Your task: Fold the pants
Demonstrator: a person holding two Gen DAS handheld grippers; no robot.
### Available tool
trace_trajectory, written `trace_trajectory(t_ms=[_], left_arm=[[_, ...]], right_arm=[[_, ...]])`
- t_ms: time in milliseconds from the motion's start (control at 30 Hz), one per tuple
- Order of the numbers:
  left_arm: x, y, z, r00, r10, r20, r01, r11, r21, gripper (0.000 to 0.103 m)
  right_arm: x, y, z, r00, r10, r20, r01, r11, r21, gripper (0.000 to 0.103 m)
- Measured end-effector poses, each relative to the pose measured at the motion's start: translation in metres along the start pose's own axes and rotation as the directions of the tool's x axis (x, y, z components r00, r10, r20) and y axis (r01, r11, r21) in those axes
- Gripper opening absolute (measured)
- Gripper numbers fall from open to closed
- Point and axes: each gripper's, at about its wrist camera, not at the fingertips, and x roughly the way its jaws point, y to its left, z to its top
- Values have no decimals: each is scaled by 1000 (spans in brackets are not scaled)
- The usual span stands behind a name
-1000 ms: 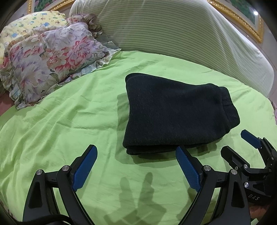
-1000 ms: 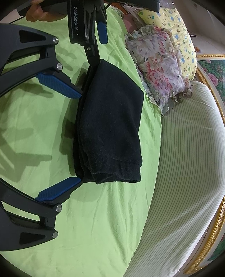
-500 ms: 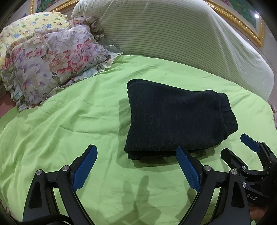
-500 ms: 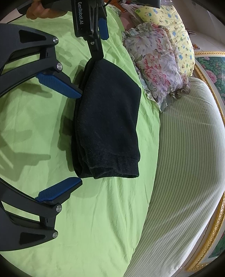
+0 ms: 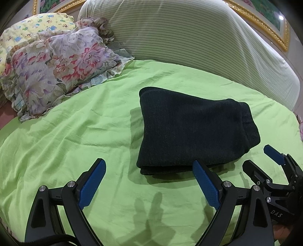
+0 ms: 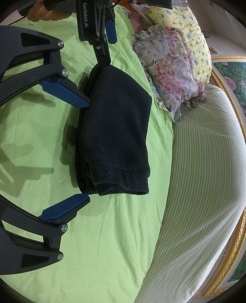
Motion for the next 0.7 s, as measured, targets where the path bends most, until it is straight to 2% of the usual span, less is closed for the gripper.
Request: trace_trajectory(t_ms=[700], left_arm=[[1,-2,8,1000,11,24,-12,1000,28,94]], right_arm=[[-1,-6,13,1000,1,18,-1,1000,9,92]])
